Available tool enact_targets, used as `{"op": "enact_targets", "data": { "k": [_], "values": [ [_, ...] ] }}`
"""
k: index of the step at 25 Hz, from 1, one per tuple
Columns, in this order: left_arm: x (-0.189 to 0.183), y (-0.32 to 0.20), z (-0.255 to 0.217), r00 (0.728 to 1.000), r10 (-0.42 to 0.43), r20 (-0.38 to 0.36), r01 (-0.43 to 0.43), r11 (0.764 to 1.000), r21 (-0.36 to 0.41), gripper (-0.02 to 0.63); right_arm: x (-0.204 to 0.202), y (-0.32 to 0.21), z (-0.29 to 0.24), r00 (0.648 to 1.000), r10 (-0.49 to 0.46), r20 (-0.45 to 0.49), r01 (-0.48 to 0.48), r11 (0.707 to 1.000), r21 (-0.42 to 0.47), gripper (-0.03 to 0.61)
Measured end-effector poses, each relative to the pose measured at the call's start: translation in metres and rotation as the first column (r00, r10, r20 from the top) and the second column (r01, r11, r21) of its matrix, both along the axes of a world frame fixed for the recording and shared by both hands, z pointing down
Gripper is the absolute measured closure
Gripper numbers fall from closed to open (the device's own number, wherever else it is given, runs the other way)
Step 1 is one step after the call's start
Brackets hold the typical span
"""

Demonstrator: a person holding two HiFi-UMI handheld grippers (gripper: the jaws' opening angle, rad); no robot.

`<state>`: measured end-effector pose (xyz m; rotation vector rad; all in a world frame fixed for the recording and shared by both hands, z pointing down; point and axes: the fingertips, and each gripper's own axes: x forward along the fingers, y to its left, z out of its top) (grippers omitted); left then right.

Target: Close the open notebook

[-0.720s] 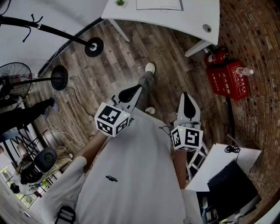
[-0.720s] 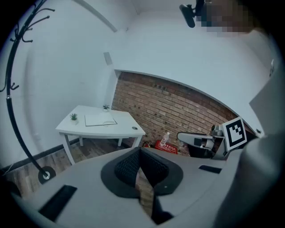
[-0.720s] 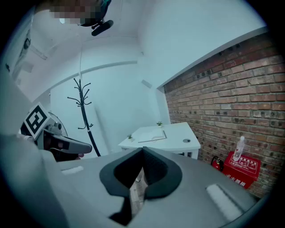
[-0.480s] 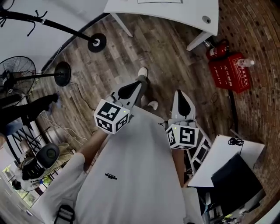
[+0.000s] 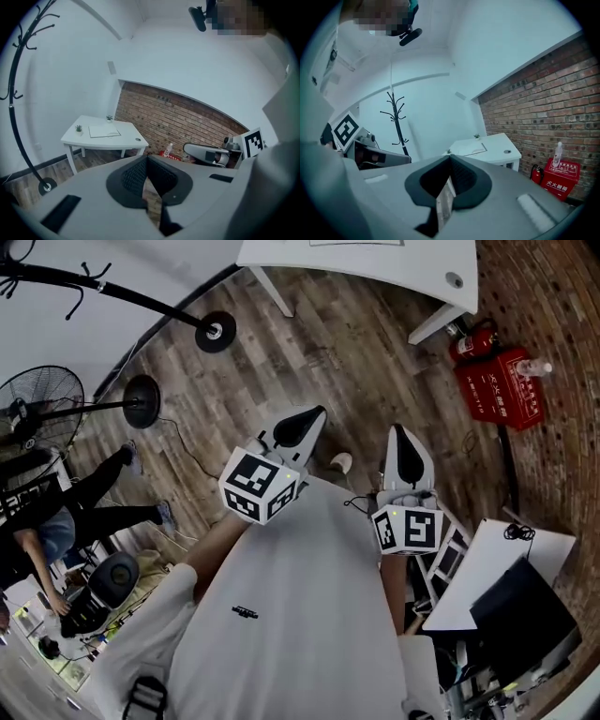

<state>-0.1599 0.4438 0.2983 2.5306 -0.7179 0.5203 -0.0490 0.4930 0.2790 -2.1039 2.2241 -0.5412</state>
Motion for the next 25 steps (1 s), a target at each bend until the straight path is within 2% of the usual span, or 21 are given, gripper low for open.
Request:
{"op": "enact_targets", "data": {
  "k": [4, 7, 13, 16, 21, 25],
  "values": [
    [-0.035, -0.033, -0.004, 0.999, -0.033, -0.021, 0.033, 0.999, -0.006, 0.611, -0.015, -0.022, -0.006, 0.997, 0.040, -0.065, -0.039, 0.999, 0.018, 0.568],
    [-0.068, -0.059, -0.006, 0.998, -0.054, -0.041, 0.054, 0.998, -0.013, 0.611, -0.031, -0.043, -0.006, 0.986, 0.112, -0.119, -0.111, 0.994, 0.017, 0.568],
    [-0.130, -0.102, -0.005, 0.989, -0.112, -0.094, 0.109, 0.994, -0.032, 0.611, -0.063, -0.092, -0.010, 0.979, 0.174, -0.106, -0.171, 0.985, 0.031, 0.568],
    [-0.152, -0.128, -0.007, 0.985, -0.135, -0.108, 0.134, 0.991, -0.010, 0.611, -0.075, -0.120, -0.012, 0.979, 0.188, -0.083, -0.185, 0.982, 0.043, 0.568],
    [-0.159, -0.160, -0.019, 0.987, -0.109, -0.121, 0.113, 0.993, 0.024, 0.611, -0.096, -0.154, -0.017, 0.985, 0.145, -0.099, -0.141, 0.989, 0.042, 0.568],
    [-0.137, -0.183, -0.017, 0.994, -0.043, -0.100, 0.046, 0.999, 0.023, 0.611, -0.084, -0.176, -0.012, 0.980, 0.168, -0.107, -0.165, 0.986, 0.036, 0.568]
  ]
}}
